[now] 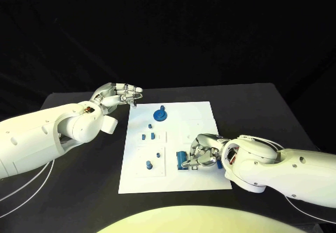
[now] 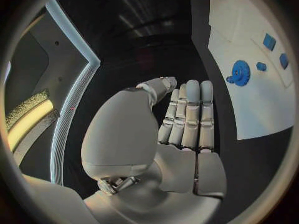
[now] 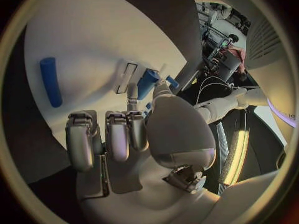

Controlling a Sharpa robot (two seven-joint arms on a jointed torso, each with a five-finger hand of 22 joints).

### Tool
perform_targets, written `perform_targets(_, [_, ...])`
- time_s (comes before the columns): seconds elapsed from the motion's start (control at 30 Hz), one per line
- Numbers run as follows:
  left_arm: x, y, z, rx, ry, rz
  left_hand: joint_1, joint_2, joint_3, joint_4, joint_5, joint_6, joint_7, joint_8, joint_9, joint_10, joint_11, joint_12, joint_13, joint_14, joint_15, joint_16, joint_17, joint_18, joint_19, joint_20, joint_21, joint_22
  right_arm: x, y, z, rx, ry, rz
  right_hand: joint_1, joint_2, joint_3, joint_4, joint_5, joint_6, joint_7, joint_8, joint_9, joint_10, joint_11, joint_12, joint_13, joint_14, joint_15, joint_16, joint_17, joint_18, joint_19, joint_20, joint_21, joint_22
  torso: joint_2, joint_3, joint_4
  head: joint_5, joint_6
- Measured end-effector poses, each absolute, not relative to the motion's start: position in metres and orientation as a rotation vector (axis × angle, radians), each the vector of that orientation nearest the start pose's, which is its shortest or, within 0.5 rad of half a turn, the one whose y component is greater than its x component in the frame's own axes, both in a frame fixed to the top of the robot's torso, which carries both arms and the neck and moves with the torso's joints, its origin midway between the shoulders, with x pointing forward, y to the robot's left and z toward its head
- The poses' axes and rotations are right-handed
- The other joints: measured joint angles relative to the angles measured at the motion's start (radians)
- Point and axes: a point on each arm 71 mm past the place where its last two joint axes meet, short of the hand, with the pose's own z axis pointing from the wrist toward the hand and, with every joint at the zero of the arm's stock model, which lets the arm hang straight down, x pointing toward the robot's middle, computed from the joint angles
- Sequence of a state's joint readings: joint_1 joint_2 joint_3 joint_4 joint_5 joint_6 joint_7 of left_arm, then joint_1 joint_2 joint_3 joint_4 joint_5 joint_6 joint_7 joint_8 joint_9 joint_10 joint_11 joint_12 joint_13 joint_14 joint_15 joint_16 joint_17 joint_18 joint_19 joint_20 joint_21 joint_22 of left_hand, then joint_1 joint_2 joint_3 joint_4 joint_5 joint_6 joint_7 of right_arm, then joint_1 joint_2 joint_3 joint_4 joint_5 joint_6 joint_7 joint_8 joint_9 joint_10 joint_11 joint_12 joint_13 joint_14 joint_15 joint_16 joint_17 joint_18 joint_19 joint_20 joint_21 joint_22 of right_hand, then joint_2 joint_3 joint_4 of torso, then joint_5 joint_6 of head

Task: Assemble the parts on the task board

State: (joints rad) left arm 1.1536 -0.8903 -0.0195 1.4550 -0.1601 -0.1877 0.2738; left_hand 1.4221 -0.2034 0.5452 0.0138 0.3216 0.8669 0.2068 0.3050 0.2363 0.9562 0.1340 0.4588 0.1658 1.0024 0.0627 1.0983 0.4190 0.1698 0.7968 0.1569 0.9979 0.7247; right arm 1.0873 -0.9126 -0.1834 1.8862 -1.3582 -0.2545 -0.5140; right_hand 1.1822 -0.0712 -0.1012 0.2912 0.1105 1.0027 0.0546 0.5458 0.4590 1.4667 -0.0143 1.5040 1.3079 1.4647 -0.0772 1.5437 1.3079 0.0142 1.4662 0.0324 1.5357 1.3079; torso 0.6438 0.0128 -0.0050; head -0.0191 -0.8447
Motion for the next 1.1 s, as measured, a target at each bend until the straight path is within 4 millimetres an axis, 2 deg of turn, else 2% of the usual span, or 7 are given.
perform_targets(0.23, [0.491,0.246,-0.203,-1.044,1.593,-1.438,-0.001,0.001,0.000,0.000,0.000,0.000,0.000,0.000,0.000,0.000,0.000,0.003,0.000,0.000,0.000,0.000,0.000,0.000,0.000,0.000,0.000,0.000,0.362,-0.155,-0.263,0.002,2.133,0.580,0.035,-0.003,0.019,-0.003,0.003,0.000,0.000,0.000,-0.002,0.000,0.000,0.000,0.000,0.000,0.000,0.000,0.000,0.000,0.000,0.000,0.000,0.000,0.000,-0.0004,-0.0001,0.001,-0.002])
perform_targets(0.3, [0.491,0.246,-0.203,-1.045,1.593,-1.438,-0.005,0.005,0.000,0.000,0.000,0.000,0.000,0.000,0.000,0.000,0.000,0.005,0.000,0.000,0.000,0.000,0.000,0.000,0.000,0.000,0.000,0.000,0.362,-0.155,-0.264,0.003,2.128,0.577,0.052,0.013,0.033,-0.003,0.006,0.000,0.000,0.000,-0.002,0.000,0.000,0.000,0.000,0.000,0.000,0.000,0.000,0.000,0.000,0.000,0.000,0.000,0.000,-0.0004,-0.0001,0.001,-0.002])
perform_targets(0.9, [0.491,0.247,-0.203,-1.045,1.593,-1.437,-0.005,0.005,0.000,0.000,0.000,0.000,0.000,0.000,-0.001,-0.004,0.004,0.005,-0.001,0.000,0.000,0.000,0.000,0.000,0.000,0.000,0.000,0.000,0.365,-0.160,-0.261,0.031,2.054,0.562,0.049,0.029,0.041,0.000,0.006,0.000,0.000,0.000,-0.006,0.000,0.000,0.000,0.000,0.000,0.000,0.000,0.000,0.000,0.000,0.000,0.003,0.000,0.000,0.0006,-0.0012,0.002,0.003])
perform_targets(1.03, [0.491,0.247,-0.203,-1.045,1.593,-1.437,-0.005,0.005,0.000,0.000,0.000,0.000,0.000,0.000,-0.001,-0.004,0.004,0.005,-0.001,0.000,0.000,0.000,0.000,0.000,0.000,0.000,0.000,0.000,0.364,-0.167,-0.257,0.056,2.031,0.568,0.033,-0.002,0.058,0.000,0.012,-0.038,0.012,-0.034,-0.019,0.000,0.000,-0.003,0.000,0.000,0.000,0.000,0.000,0.000,0.000,0.000,-0.001,0.000,0.000,0.0007,-0.0013,0.001,0.003])
perform_targets(1.1, [0.491,0.247,-0.203,-1.045,1.593,-1.437,-0.005,0.005,0.000,0.000,0.000,0.000,0.000,0.000,-0.001,-0.004,0.004,0.005,-0.001,0.000,0.000,0.000,0.000,0.000,0.000,0.000,0.000,0.000,0.364,-0.174,-0.254,0.075,2.013,0.568,0.051,-0.022,0.074,0.000,0.016,-0.065,0.025,-0.057,-0.027,-0.001,0.014,-0.012,0.000,0.001,0.009,0.000,0.000,0.000,0.000,0.000,-0.009,0.000,0.000,0.0007,-0.0014,0.000,0.004])
